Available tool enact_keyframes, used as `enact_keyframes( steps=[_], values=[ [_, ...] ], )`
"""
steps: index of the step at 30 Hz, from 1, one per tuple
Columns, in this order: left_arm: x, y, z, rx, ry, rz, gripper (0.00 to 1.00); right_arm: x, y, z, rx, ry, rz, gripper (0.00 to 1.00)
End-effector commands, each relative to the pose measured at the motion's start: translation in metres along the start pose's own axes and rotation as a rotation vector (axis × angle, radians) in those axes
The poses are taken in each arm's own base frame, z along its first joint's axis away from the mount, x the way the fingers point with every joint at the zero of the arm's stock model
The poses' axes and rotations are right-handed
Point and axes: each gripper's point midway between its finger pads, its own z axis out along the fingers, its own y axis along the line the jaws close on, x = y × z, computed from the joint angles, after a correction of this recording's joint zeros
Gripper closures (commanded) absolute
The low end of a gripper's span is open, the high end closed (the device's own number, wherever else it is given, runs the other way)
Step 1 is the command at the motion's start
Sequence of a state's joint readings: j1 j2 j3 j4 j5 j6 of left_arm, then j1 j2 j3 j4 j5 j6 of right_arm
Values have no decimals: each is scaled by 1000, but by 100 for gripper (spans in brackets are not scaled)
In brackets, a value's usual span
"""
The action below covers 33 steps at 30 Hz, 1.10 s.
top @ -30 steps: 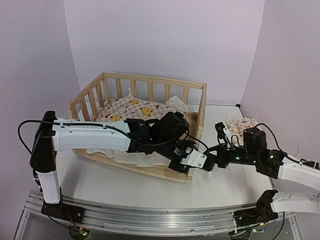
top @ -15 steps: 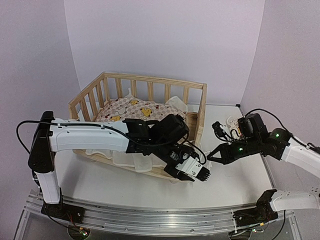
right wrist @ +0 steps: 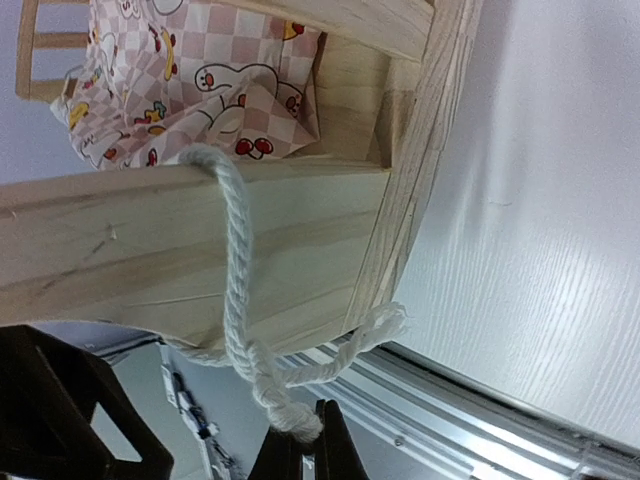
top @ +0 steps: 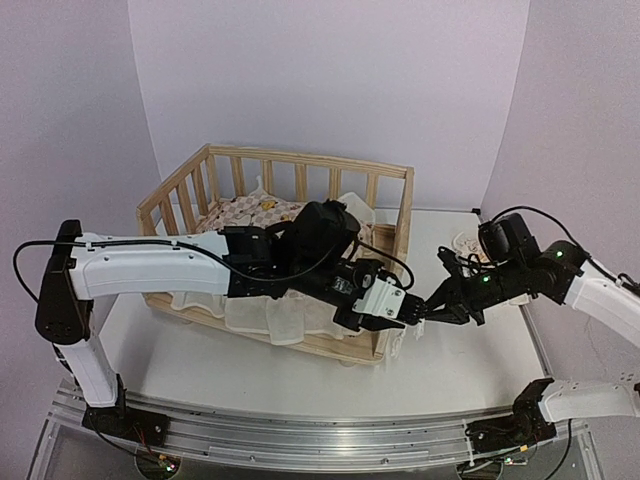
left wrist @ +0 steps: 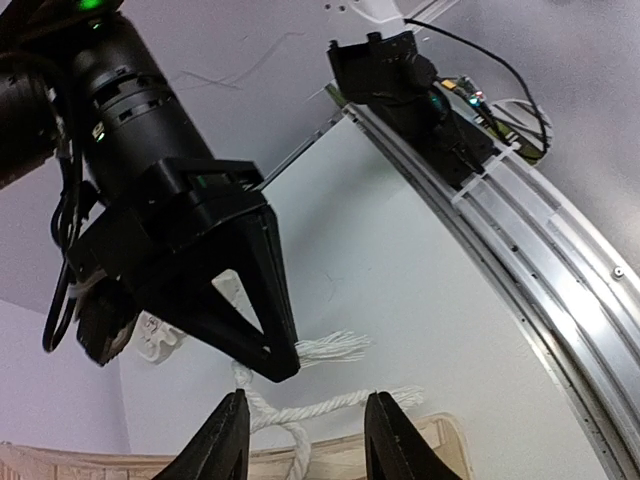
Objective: Set up the pet bed
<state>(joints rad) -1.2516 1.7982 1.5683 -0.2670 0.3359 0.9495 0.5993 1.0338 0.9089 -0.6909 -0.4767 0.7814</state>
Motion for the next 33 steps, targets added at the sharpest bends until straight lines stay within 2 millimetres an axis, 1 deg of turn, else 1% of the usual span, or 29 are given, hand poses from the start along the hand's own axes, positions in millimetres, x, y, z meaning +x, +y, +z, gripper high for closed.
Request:
enact_keyframes(
  steps=[1, 3, 7, 9, 13, 14, 16, 19, 22, 25, 28, 32, 33],
  values=[
    [-20, 28, -6, -183, -54, 60, 57, -14, 29, -16, -136, -89, 224, 100],
    [-18, 29, -3, -207, -53, 76, 54, -20, 36, -18, -186, -112, 287, 100],
    [-12, 31, 5, -245, -51, 96, 53, -29, 39, -13, -276, -145, 415, 100],
    [-8, 35, 8, -281, -42, 109, 53, -31, 42, -14, -296, -150, 432, 100],
    [-2, 50, 7, -366, -11, 103, 60, -32, 47, -17, -307, -147, 423, 100],
    [0, 49, 8, -363, -3, 107, 61, -33, 48, -17, -309, -151, 423, 100],
    [7, 41, 11, -327, 21, 110, 61, -33, 49, -19, -312, -153, 420, 100],
    [19, 28, 13, -268, 59, 76, 58, -33, 50, -21, -320, -160, 419, 100],
    [21, 18, 13, -226, 62, 38, 57, -32, 49, -23, -322, -169, 421, 100],
    [21, 15, 14, -215, 60, 24, 58, -32, 49, -23, -322, -168, 420, 100],
    [25, 21, 13, -241, 84, 28, 65, -32, 51, -25, -327, -173, 413, 100],
    [25, 32, 9, -296, 95, 35, 82, -32, 50, -25, -328, -176, 408, 100],
    [23, 33, 8, -301, 92, 36, 84, -31, 49, -25, -325, -175, 410, 100]
  ],
)
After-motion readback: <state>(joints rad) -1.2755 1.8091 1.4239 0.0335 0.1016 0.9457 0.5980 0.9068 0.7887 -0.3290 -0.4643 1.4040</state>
